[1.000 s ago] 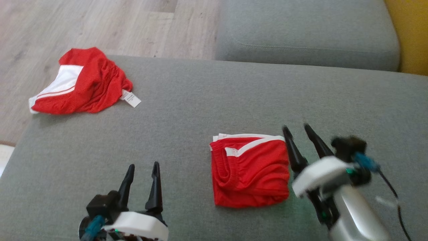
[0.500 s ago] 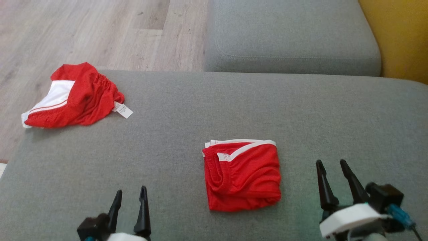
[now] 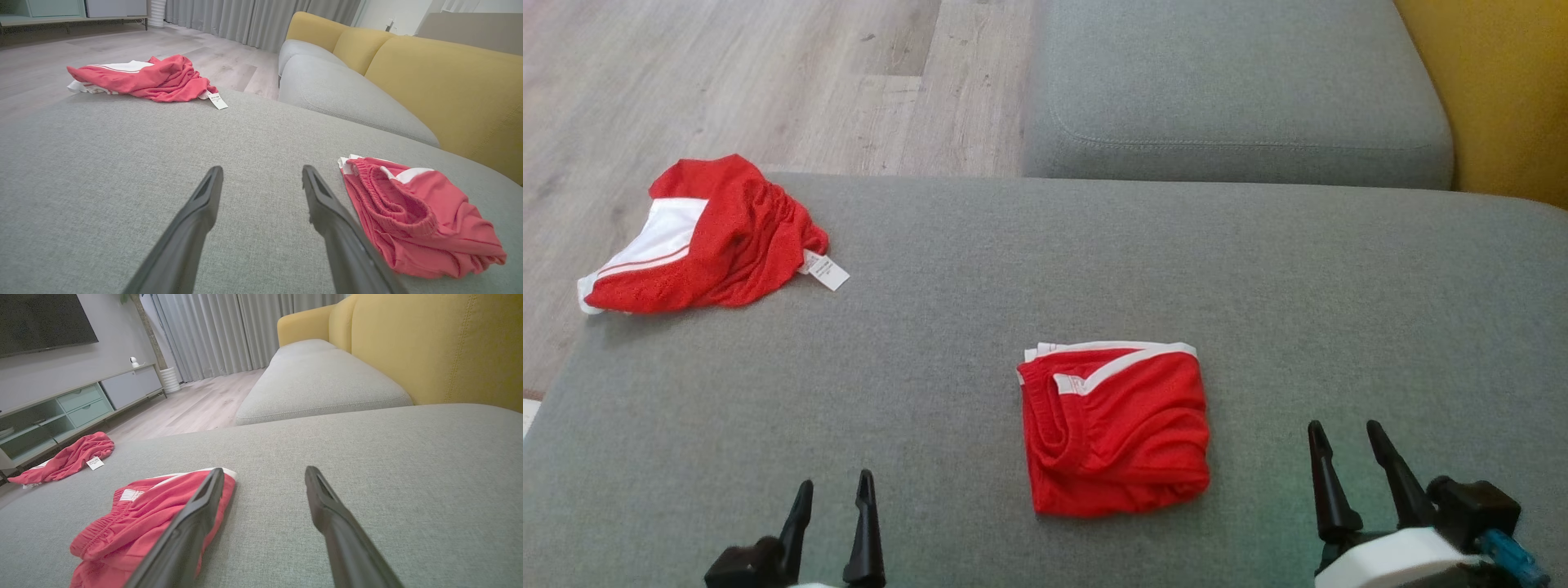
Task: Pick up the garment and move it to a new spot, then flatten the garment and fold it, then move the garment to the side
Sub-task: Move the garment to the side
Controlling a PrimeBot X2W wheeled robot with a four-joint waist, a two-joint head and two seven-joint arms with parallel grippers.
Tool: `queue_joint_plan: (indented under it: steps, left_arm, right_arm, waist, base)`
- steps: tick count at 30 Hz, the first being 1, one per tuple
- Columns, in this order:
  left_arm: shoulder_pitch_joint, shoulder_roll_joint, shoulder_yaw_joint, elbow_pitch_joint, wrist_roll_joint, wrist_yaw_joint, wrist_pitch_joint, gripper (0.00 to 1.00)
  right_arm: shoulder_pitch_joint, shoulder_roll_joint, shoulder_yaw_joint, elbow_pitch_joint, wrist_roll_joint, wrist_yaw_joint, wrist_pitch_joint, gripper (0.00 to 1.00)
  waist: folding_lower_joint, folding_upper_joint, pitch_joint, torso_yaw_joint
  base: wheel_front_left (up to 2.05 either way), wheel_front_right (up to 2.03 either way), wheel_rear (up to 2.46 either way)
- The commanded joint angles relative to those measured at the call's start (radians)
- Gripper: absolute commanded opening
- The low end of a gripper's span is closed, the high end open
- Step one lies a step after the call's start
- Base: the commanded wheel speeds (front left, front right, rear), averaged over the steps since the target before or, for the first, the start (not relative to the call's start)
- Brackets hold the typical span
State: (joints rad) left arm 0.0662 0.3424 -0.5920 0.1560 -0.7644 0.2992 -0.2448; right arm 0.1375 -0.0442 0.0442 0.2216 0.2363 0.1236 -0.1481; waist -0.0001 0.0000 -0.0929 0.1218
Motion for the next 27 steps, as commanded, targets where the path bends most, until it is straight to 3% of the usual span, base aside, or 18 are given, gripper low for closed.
queue_joint_plan:
  steps: [1, 14, 27]
  left_arm:
    - [-0.043, 0.021, 0.039, -0.033, 0.010, 0.005, -0.010, 1.00]
    - [-0.052, 0.024, 0.029, -0.046, 0.015, 0.013, -0.001, 1.00]
    - [-0.098, 0.016, -0.004, -0.083, 0.043, 0.010, 0.013, 1.00]
  right_arm:
    - [-0.029, -0.006, 0.019, -0.037, -0.008, 0.007, -0.003, 1.00]
    - [-0.028, -0.006, 0.018, -0.028, -0.011, 0.007, 0.018, 1.00]
    - [-0.172, -0.006, 0.006, 0.050, -0.027, 0.007, 0.148, 1.00]
  waist:
    - [0.0001, 0.0000, 0.001, 0.000]
    - [0.0001, 0.0000, 0.013, 0.017]
    - [0.0001, 0.0000, 0.063, 0.122]
  base:
    - [0.00, 0.00, 0.00]
    - [0.00, 0.00, 0.00]
    - [0.00, 0.00, 0.00]
